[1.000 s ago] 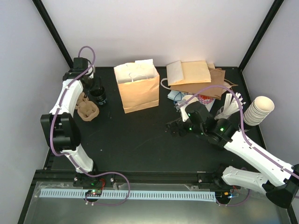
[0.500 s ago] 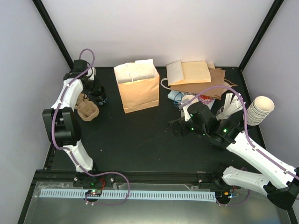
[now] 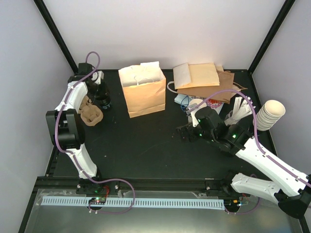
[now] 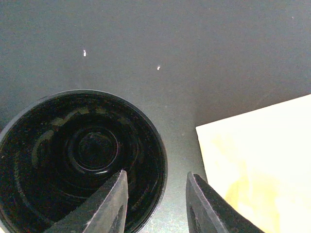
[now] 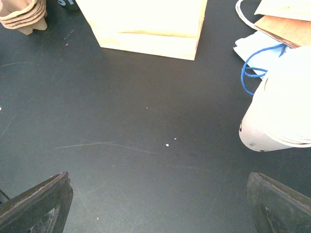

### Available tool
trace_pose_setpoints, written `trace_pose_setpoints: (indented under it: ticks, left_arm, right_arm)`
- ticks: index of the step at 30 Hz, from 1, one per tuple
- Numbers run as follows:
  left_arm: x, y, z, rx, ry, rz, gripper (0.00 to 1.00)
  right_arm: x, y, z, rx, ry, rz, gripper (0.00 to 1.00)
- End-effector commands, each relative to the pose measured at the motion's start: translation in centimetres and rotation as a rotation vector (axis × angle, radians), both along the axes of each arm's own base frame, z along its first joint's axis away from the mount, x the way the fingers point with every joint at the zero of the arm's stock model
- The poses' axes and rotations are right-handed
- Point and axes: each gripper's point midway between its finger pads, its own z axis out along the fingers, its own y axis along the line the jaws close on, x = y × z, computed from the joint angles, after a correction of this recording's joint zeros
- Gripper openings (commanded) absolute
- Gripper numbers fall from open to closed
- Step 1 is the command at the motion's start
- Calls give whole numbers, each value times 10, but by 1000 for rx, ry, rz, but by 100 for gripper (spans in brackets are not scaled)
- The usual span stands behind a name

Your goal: Pack the takeout coffee

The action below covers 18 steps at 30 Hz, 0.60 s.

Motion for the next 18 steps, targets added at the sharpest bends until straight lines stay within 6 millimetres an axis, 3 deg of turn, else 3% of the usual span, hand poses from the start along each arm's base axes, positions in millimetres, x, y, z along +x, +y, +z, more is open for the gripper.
trace_pose_setpoints:
  ticks: [1, 7, 13, 18]
  left_arm:
    - [9, -5, 8, -20, -22, -32, 36]
    - [7, -6, 1, 12, 2, -31, 36]
    - [6, -7, 0, 29, 7, -36, 21]
    - [6, -8, 0, 36, 8, -39, 21]
  right_arm:
    - [0, -5, 1, 0, -11, -17, 100]
    - [-1, -7, -3, -11, -9, -20, 100]
    - [0, -8, -4, -13, -8, -22, 100]
    - [0, -8, -8, -24, -1, -22, 100]
